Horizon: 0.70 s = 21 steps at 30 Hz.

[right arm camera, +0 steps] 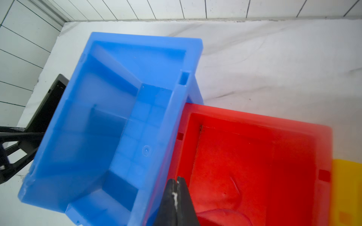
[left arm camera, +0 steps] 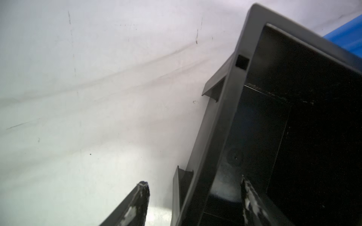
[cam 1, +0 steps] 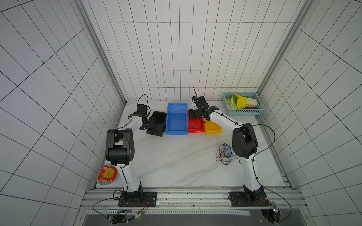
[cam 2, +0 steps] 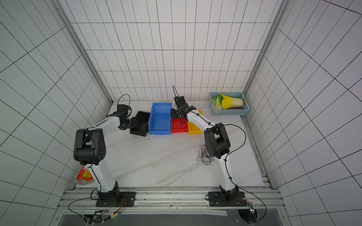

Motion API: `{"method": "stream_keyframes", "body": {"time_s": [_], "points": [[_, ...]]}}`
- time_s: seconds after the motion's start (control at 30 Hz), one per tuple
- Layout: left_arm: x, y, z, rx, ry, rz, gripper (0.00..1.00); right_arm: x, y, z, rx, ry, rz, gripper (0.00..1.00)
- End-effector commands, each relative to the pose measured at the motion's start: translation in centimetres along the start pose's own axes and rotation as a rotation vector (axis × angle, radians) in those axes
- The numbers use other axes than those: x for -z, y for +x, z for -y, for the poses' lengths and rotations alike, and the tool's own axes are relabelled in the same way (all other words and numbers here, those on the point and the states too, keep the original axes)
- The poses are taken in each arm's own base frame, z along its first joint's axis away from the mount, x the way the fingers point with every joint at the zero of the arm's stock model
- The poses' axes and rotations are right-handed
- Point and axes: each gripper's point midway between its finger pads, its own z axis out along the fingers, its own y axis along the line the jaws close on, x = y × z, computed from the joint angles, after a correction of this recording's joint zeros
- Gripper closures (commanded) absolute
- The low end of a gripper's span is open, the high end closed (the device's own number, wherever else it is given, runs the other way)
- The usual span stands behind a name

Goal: Untangle and sort cables by color
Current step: Place the cable in the bin.

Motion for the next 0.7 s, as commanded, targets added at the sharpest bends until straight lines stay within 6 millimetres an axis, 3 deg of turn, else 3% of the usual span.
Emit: {"method": "stream_keyframes", "body": {"time_s": [0.0,0.13,0.3,0.37,0.67], "points": [[-0.1,-0.7,0.0,0.039,-0.002,0.024,0.34,2.7,-2.5,-1.6,0.045,-0.016,0.059,1.0],[-0.2,-0.1,0.1,0.078,0.007,0.013,0.46,1.8,-2.1,-1.5,0.031,-0.027,0.045,1.0],[0.5,0.7,0.3,0.121,0.022,0.009,0.51,1.1,-1.8,-1.8,-0.017,-0.069,0.035,1.0],[0.8,0.8,0.7,0.125,0.044,0.011,0.6,0.8,-1.6,-1.4,-0.021,-0.063,0.033,1.0],[1.2,1.9,1.7,0.151,0.101,-0.013,0.59,-0.9,0.1,3.4,-0.028,0.073,-0.011,1.0]]}}
